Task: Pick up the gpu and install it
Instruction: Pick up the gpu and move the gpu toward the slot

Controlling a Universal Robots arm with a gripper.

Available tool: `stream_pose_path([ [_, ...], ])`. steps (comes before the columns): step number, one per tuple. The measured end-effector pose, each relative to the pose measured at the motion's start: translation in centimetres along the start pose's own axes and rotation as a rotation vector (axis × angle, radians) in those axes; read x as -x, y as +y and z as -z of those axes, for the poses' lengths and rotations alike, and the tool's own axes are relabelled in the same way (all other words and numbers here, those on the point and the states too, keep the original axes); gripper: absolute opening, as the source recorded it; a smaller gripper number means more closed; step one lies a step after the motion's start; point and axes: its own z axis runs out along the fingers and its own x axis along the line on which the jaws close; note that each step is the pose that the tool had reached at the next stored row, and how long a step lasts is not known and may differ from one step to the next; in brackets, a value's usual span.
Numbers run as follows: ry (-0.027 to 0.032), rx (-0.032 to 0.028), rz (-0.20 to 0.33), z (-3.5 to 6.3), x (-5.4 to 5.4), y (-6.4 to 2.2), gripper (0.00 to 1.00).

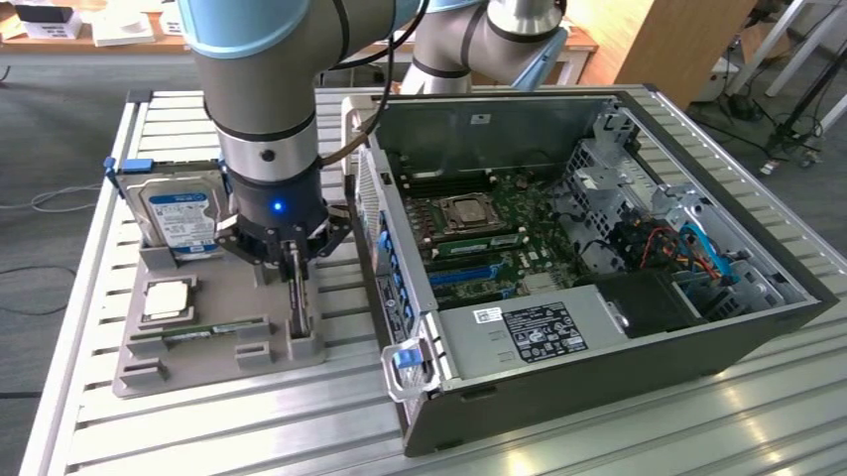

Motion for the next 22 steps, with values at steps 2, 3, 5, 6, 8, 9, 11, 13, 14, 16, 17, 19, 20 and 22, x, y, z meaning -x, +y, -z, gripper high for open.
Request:
stream_pose_path([
  [2,0.0001,-0.0001,0.0,0.37,0.0,0.02,0.27],
  [3,0.0001,-0.0001,0.0,0.56,0.0,0.03,0.27],
  [5,0.0001,-0.0001,0.0,0.96,0.0,0.05,0.27],
  [6,0.0002,-0.0001,0.0,1.16,0.0,0.06,0.27],
  [8,0.0002,-0.0002,0.0,1.59,0.0,0.08,0.27],
  [9,0.0002,-0.0001,0.0,1.8,0.0,0.1,0.27],
  [11,0.0002,-0.0002,0.0,2.27,0.0,0.12,0.27],
  [13,0.0001,-0.0001,0.0,2.75,0.0,0.15,0.27],
  [14,0.0002,-0.0001,0.0,3.02,0.1,0.16,0.27],
  [16,0.0002,-0.0001,0.0,3.66,0.1,0.2,0.27],
  [17,0.0002,-0.0001,0.0,4.0,0.1,0.21,0.27],
  [19,0.0001,-0.0001,0.0,4.77,0.1,0.26,0.27],
  [20,0.0001,-0.0001,0.0,5.2,0.1,0.28,0.27],
  [22,0.0002,-0.0001,0.0,6.07,0.1,0.32,0.27],
])
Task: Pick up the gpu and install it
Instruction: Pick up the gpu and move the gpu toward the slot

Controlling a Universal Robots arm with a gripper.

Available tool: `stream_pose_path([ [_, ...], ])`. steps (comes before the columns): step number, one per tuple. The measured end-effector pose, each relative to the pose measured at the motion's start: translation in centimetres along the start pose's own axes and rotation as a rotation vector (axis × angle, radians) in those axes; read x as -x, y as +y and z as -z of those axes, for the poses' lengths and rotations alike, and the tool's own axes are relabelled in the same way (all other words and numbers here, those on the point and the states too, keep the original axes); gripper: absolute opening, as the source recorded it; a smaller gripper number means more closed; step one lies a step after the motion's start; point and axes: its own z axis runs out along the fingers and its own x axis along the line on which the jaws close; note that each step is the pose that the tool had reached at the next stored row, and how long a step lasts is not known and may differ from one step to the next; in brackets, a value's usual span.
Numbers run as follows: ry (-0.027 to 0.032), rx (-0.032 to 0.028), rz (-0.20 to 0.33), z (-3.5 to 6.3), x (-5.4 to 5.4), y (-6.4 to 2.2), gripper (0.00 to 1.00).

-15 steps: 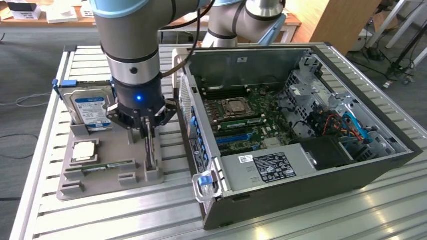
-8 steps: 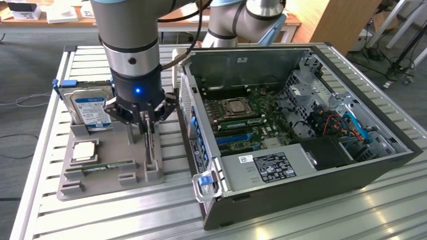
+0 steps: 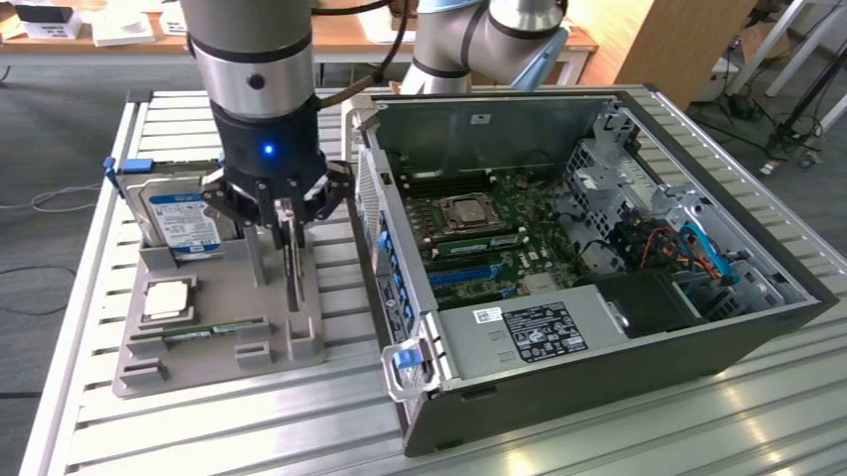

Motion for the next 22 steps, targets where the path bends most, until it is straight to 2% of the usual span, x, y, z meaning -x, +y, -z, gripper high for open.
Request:
stream_pose_path([
  [11,-0.0001,0.0,0.0,4.74,0.1,0.26,0.27],
  [22,0.0,-0.0001,0.0,8.5,0.2,0.46,0.27],
])
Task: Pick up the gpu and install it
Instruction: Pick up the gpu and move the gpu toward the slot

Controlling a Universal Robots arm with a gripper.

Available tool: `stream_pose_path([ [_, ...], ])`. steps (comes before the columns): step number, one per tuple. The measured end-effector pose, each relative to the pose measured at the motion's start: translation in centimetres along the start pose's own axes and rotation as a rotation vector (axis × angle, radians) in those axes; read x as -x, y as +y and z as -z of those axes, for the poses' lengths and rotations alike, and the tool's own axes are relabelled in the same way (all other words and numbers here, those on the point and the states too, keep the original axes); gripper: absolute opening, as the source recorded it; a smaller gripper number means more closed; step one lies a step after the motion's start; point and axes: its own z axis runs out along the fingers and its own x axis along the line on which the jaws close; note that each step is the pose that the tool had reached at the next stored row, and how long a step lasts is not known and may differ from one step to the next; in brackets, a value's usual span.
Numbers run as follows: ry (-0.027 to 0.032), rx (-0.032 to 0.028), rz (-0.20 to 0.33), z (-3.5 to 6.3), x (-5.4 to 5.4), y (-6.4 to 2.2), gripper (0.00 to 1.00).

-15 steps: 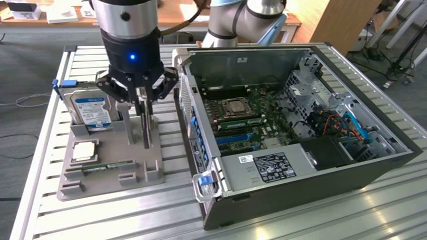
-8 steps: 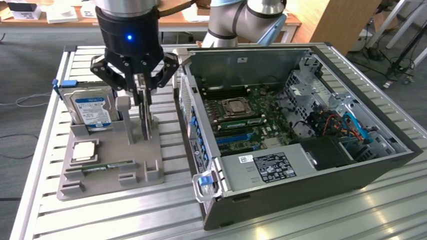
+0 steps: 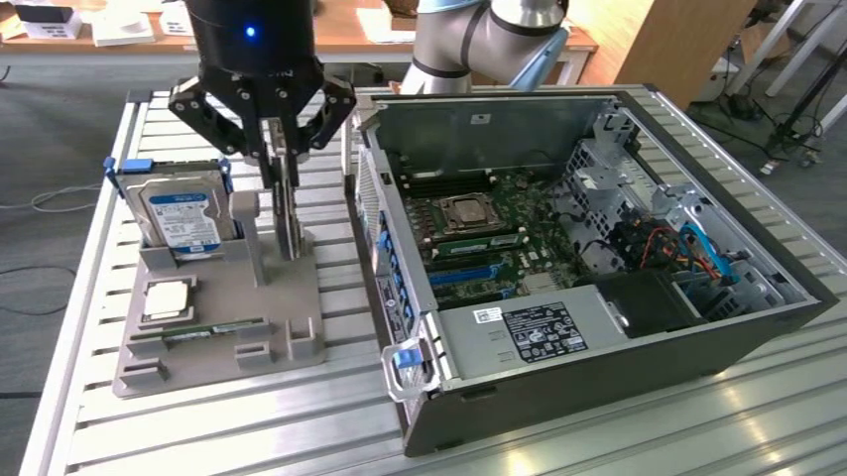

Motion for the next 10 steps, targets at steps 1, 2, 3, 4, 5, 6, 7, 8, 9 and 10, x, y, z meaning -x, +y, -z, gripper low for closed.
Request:
stream_pose_path([
  [1,0.0,0.0,0.0,0.36,0.0,0.02,0.27],
  [2,0.0,0.0001,0.0,0.74,0.0,0.04,0.27],
  [3,-0.0001,0.0001,0.0,1.11,0.0,0.06,0.27],
  [4,-0.0001,0.0001,0.0,1.49,0.0,0.08,0.27],
  [5,0.0,0.0,0.0,1.92,0.0,0.1,0.27],
  [6,0.0,0.0,0.0,2.29,0.0,0.12,0.27],
  [7,0.0,0.0001,0.0,2.67,0.1,0.14,0.27],
  [8,0.0,0.0001,0.0,3.03,0.1,0.17,0.27],
  [9,0.0,0.0,0.0,3.4,0.1,0.18,0.27],
  [10,0.0,0.0001,0.0,3.75,0.1,0.2,0.27],
])
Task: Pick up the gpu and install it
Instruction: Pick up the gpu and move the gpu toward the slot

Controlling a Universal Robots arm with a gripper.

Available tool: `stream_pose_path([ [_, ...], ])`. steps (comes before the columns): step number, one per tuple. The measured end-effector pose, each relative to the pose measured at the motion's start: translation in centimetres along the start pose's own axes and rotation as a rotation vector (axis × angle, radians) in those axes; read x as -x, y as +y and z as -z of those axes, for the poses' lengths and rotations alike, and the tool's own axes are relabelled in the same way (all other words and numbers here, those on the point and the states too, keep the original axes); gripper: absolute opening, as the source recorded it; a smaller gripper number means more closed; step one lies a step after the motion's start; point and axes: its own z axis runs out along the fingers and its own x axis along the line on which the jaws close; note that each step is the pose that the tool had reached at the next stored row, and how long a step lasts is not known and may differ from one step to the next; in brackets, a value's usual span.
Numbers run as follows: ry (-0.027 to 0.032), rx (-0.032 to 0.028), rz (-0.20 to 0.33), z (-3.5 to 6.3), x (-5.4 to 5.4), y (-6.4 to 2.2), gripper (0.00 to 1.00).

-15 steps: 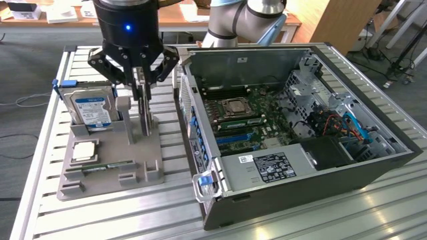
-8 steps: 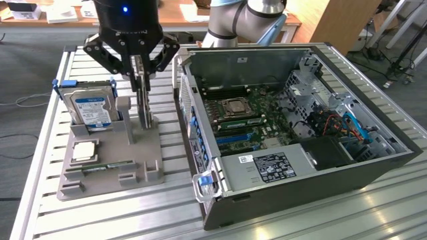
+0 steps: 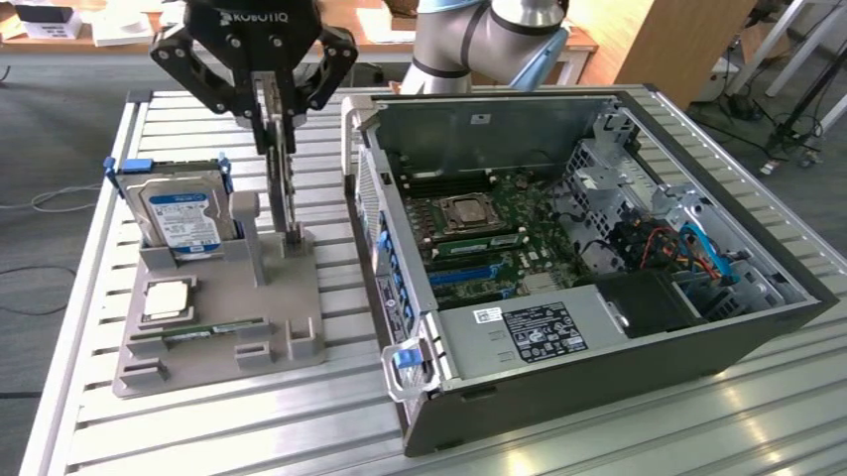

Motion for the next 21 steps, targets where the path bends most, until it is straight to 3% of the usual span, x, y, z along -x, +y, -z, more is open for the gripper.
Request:
stream_pose_path([
  [8,-0.0001,0.0,0.0,2.45,0.0,0.13,0.27],
  [14,0.0002,0.0003,0.0,2.52,0.3,0.14,0.27],
  [21,0.0017,0.001,0.0,2.45,2.5,0.21,0.27],
])
